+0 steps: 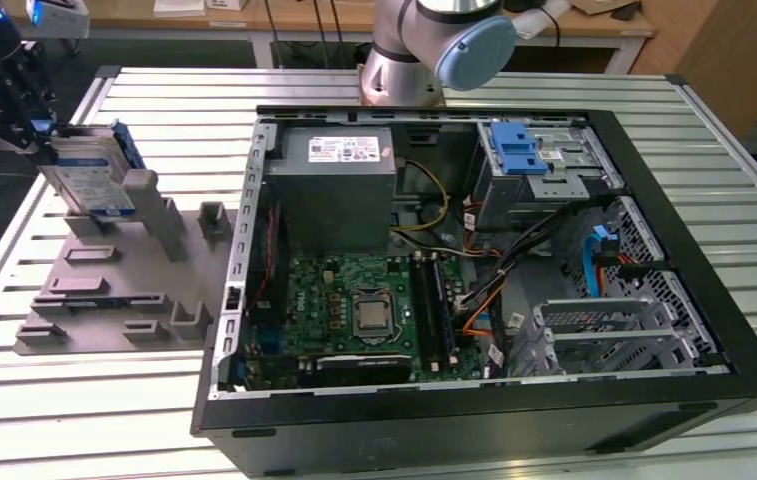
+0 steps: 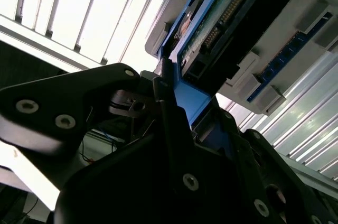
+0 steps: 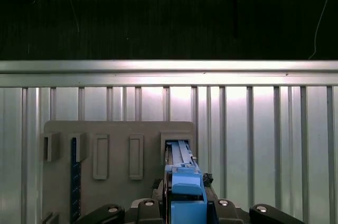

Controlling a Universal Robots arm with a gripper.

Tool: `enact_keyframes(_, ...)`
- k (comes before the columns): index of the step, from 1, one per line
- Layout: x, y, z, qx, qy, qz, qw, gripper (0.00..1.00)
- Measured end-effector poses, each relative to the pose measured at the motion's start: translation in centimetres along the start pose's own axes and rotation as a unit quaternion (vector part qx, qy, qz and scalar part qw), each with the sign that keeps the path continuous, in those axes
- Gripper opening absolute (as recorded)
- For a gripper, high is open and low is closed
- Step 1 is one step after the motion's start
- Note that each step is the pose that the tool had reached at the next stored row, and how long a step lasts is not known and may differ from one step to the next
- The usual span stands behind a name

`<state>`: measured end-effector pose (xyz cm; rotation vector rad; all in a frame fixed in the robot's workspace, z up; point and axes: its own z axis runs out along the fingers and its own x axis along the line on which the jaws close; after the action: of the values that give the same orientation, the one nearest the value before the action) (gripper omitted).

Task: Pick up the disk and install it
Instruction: 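Pick up the disk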

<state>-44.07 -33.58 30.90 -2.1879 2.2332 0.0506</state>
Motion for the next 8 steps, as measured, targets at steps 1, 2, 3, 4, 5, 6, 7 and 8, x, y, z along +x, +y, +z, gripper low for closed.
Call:
enact_keyframes(1, 0.0, 0.0, -0.07, 0.0001, 0.0, 0.0, 1.0, 0.37)
enact_keyframes(2, 0.0, 0.0, -0.15, 0.0001, 0.0, 0.0, 1.0, 0.37)
enact_keyframes(3, -0.01, 0.0, -0.21, 0.0001, 0.0, 0.0, 1.0, 0.37)
enact_keyframes(4, -0.01, 0.0, -0.25, 0.0002, -0.0001, 0.0, 1.0, 0.37)
enact_keyframes(5, -0.01, 0.0, -0.3, 0.0001, -0.0001, 0.0, 1.0, 0.37)
enact_keyframes(6, -0.01, 0.01, -0.36, 0.0, 0.0, 0.0, 1.0, 0.37)
enact_keyframes(7, -0.01, 0.01, -0.42, 0.0001, 0.0, 0.0, 1.0, 0.37)
enact_keyframes(8, -0.01, 0.01, -0.47, 0.0001, 0.0, 0.0, 1.0, 0.37)
